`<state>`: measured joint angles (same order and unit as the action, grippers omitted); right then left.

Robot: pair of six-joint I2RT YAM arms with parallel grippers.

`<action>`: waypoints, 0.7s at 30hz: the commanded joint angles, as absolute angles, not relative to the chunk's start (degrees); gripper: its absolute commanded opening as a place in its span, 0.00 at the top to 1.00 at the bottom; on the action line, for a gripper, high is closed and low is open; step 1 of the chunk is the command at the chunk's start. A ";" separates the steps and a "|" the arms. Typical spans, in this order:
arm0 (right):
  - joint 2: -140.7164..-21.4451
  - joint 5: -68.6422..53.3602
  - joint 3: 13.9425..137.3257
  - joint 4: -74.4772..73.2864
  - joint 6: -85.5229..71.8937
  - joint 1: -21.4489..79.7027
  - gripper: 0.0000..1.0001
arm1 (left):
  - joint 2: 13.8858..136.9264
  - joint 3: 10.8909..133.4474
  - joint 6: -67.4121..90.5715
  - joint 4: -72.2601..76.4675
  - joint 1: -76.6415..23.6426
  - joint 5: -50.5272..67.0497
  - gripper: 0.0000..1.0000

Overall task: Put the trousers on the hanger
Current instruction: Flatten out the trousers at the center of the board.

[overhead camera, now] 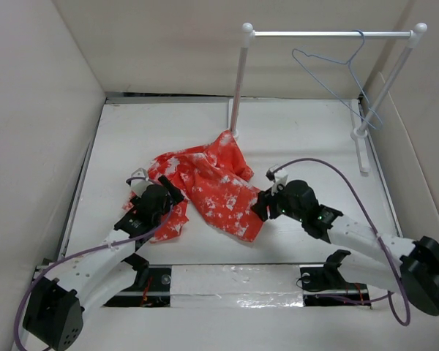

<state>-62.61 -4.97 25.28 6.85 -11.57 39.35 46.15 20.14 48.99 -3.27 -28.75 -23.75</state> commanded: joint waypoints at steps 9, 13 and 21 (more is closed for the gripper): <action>-50.27 -3.25 25.48 -2.27 -7.21 57.45 0.31 | 46.66 21.78 47.29 -4.22 -28.56 -21.09 0.25; -54.75 1.65 27.42 -3.25 -8.87 63.00 0.32 | 47.90 23.29 46.84 -2.99 -29.09 -21.36 0.30; -67.22 7.28 31.11 -4.30 -11.60 63.02 0.30 | 47.73 22.24 47.90 -0.89 -29.62 -24.17 0.24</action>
